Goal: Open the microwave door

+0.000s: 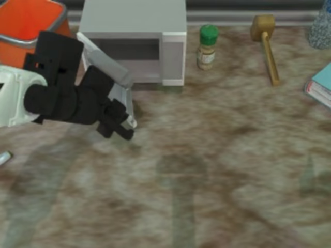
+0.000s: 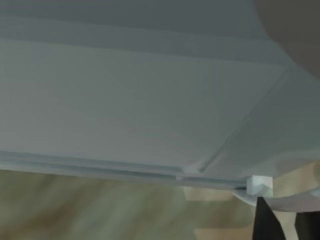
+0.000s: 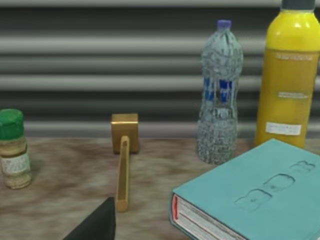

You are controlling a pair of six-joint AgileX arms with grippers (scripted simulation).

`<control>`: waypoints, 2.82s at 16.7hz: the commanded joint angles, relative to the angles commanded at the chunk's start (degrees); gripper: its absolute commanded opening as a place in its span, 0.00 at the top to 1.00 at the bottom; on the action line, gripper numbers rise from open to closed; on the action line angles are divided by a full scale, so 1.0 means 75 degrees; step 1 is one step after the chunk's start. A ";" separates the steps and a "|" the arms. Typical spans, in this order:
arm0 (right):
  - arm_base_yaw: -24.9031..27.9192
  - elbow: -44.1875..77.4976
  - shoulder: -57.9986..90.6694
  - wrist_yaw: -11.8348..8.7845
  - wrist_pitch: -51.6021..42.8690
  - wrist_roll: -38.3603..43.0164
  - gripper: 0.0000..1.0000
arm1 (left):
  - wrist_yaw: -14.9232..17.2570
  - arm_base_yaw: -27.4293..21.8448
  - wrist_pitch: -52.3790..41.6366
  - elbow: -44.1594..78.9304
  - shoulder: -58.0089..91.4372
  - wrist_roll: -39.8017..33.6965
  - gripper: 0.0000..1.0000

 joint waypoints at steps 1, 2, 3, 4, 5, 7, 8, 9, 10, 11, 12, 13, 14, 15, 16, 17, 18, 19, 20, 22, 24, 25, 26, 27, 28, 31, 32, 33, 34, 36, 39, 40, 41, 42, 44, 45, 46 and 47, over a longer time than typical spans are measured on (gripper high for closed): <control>0.0000 0.0000 0.0000 0.0000 0.0000 0.0000 0.00 | 0.0000 0.0000 0.0000 0.0000 0.0000 0.0000 1.00; 0.0000 0.0000 0.0000 0.0000 0.0000 0.0000 0.00 | 0.0000 0.0000 0.0000 0.0000 0.0000 0.0000 1.00; 0.0000 0.0000 0.0000 0.0000 0.0000 0.0000 0.00 | 0.0000 0.0000 0.0000 0.0000 0.0000 0.0000 1.00; 0.0000 0.0000 0.0000 0.0000 0.0000 0.0000 0.00 | 0.0000 0.0000 0.0000 0.0000 0.0000 0.0000 1.00; 0.0000 0.0000 0.0000 0.0000 0.0000 0.0000 0.00 | 0.0000 0.0000 0.0000 0.0000 0.0000 0.0000 1.00; 0.0000 0.0000 0.0000 0.0000 0.0000 0.0000 0.00 | 0.0000 0.0000 0.0000 0.0000 0.0000 0.0000 1.00; 0.0000 0.0000 0.0000 0.0000 0.0000 0.0000 0.00 | 0.0000 0.0000 0.0000 0.0000 0.0000 0.0000 1.00; 0.0000 0.0000 0.0000 0.0000 0.0000 0.0000 0.00 | 0.0000 0.0000 0.0000 0.0000 0.0000 0.0000 1.00; 0.0000 0.0000 0.0000 0.0000 0.0000 0.0000 0.00 | 0.0000 0.0000 0.0000 0.0000 0.0000 0.0000 1.00; 0.0000 0.0000 0.0000 0.0000 0.0000 0.0000 0.00 | 0.0053 -0.0050 -0.0005 -0.0023 0.0001 -0.0036 1.00; 0.0000 0.0000 0.0000 0.0000 0.0000 0.0000 0.00 | 0.0065 -0.0037 -0.0018 -0.0028 0.0003 -0.0014 1.00; 0.0000 0.0000 0.0000 0.0000 0.0000 0.0000 0.00 | 0.0106 0.0002 -0.0049 -0.0036 0.0001 0.0062 1.00; 0.0000 0.0000 0.0000 0.0000 0.0000 0.0000 0.00 | 0.0156 0.0046 -0.0076 -0.0035 -0.0012 0.0157 1.00; 0.0000 0.0000 0.0000 0.0000 0.0000 0.0000 0.00 | 0.0204 0.0090 -0.0093 -0.0027 -0.0029 0.0233 1.00; 0.0000 0.0000 0.0000 0.0000 0.0000 0.0000 0.00 | 0.0258 0.0134 -0.0114 -0.0021 -0.0049 0.0325 1.00; 0.0000 0.0000 0.0000 0.0000 0.0000 0.0000 0.00 | 0.0315 0.0186 -0.0150 -0.0026 -0.0057 0.0425 1.00; 0.0000 0.0000 0.0000 0.0000 0.0000 0.0000 0.00 | 0.0353 0.0223 -0.0180 -0.0035 -0.0058 0.0492 1.00; 0.0000 0.0000 0.0000 0.0000 0.0000 0.0000 0.00 | 0.0360 0.0228 -0.0185 -0.0036 -0.0058 0.0503 1.00; 0.0000 0.0000 0.0000 0.0000 0.0000 0.0000 0.00 | 0.0360 0.0228 -0.0185 -0.0036 -0.0058 0.0503 1.00; 0.0000 0.0000 0.0000 0.0000 0.0000 0.0000 0.00 | 0.0360 0.0228 -0.0185 -0.0036 -0.0058 0.0503 1.00; 0.0000 0.0000 0.0000 0.0000 0.0000 0.0000 0.00 | 0.0360 0.0228 -0.0185 -0.0036 -0.0058 0.0503 1.00; 0.0000 0.0000 0.0000 0.0000 0.0000 0.0000 0.00 | 0.0360 0.0228 -0.0185 -0.0036 -0.0058 0.0503 1.00; 0.0000 0.0000 0.0000 0.0000 0.0000 0.0000 0.00 | 0.0360 0.0228 -0.0185 -0.0036 -0.0058 0.0503 1.00; 0.0000 0.0000 0.0000 0.0000 0.0000 0.0000 0.00 | 0.0360 0.0228 -0.0185 -0.0036 -0.0058 0.0503 1.00; 0.0000 0.0000 0.0000 0.0000 0.0000 0.0000 0.00 | 0.0360 0.0228 -0.0185 -0.0036 -0.0058 0.0503 1.00; 0.0000 0.0000 0.0000 0.0000 0.0000 0.0000 0.00 | 0.0360 0.0228 -0.0185 -0.0036 -0.0058 0.0503 1.00; 0.0000 0.0000 0.0000 0.0000 0.0000 0.0000 0.00 | 0.0360 0.0228 -0.0185 -0.0036 -0.0058 0.0503 1.00; 0.0000 0.0000 0.0000 0.0000 0.0000 0.0000 0.00 | 0.0360 0.0228 -0.0185 -0.0036 -0.0058 0.0503 1.00; 0.0000 0.0000 0.0000 0.0000 0.0000 0.0000 0.00 | 0.0360 0.0228 -0.0185 -0.0036 -0.0058 0.0503 1.00; 0.0000 0.0000 0.0000 0.0000 0.0000 0.0000 0.00 | 0.0360 0.0228 -0.0185 -0.0036 -0.0058 0.0503 1.00; 0.0000 0.0000 0.0000 0.0000 0.0000 0.0000 0.00 | 0.0360 0.0228 -0.0185 -0.0036 -0.0058 0.0503 1.00; 0.0000 0.0000 0.0000 0.0000 0.0000 0.0000 0.00 | 0.0360 0.0228 -0.0185 -0.0036 -0.0058 0.0503 1.00; 0.0000 0.0000 0.0000 0.0000 0.0000 0.0000 0.00 | 0.0360 0.0228 -0.0185 -0.0036 -0.0058 0.0503 1.00; 0.0000 0.0000 0.0000 0.0000 0.0000 0.0000 0.00 | 0.0360 0.0228 -0.0185 -0.0036 -0.0058 0.0503 1.00; 0.0000 0.0000 0.0000 0.0000 0.0000 0.0000 0.00 | 0.0421 0.0195 -0.0207 -0.0070 -0.0052 0.0496 1.00; 0.0000 0.0000 0.0000 0.0000 0.0000 0.0000 0.00 | 0.0463 0.0237 -0.0246 -0.0073 -0.0049 0.0577 1.00; 0.0000 0.0000 0.0000 0.0000 0.0000 0.0000 0.00 | 0.0515 0.0282 -0.0279 -0.0062 -0.0059 0.0679 1.00; 0.0000 0.0000 0.0000 0.0000 0.0000 0.0000 0.00 | 0.0567 0.0330 -0.0301 -0.0045 -0.0075 0.0764 1.00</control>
